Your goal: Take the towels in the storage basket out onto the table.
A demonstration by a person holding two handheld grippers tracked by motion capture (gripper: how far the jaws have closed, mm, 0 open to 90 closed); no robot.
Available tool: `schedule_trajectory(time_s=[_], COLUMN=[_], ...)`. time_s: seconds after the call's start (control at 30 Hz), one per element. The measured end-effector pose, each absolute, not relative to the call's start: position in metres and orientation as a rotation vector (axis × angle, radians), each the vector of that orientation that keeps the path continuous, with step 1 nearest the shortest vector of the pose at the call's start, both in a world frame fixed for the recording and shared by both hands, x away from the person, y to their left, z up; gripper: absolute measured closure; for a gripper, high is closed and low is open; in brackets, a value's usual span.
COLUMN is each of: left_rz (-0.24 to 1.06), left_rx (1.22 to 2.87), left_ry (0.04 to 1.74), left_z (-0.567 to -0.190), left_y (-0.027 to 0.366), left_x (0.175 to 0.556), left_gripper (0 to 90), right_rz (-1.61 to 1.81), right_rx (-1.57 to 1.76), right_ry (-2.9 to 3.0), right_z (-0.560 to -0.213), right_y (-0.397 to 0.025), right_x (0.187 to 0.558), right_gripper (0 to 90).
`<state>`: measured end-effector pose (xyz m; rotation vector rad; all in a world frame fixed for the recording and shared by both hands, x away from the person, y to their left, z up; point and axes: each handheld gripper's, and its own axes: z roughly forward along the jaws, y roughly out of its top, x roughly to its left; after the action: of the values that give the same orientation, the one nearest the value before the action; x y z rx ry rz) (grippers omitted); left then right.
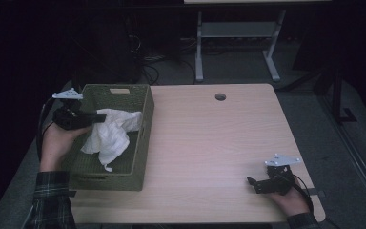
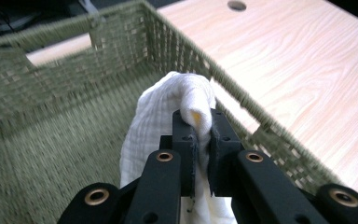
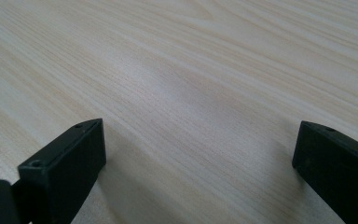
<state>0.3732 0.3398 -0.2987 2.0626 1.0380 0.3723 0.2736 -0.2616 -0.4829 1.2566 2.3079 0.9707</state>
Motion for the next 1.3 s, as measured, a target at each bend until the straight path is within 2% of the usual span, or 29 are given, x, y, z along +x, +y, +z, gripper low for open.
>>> schedule_trajectory(time_s=[0.47,0.67,0.97,1.3], left_rz=[0.422,0.417,0.366,0.283], left_rx=[1.996,1.959,1.925,1.95], left_ry=[0.956,0.887,0.813,0.727], left_z=[-0.238,-0.213,-0.207,-0.217], left_y=[0.325,0.306,0.274,0.222], left_x=[0.368,0.364,0.364,0.372], left_gripper=[83.0,83.0,83.1,83.1], right_rz=[0.971,0.971,0.971,0.972], right_rx=[1.255,1.256,1.255,1.258], right_ry=[2.308,2.307,2.307,2.306], right_z=[-0.483,-0.483,-0.483,-0.483], right_y=[-0.262,-0.262,-0.262,-0.262], right_x=[0.274,0.274,0.274,0.274], right_gripper=[2.1,2.1,2.1,2.1])
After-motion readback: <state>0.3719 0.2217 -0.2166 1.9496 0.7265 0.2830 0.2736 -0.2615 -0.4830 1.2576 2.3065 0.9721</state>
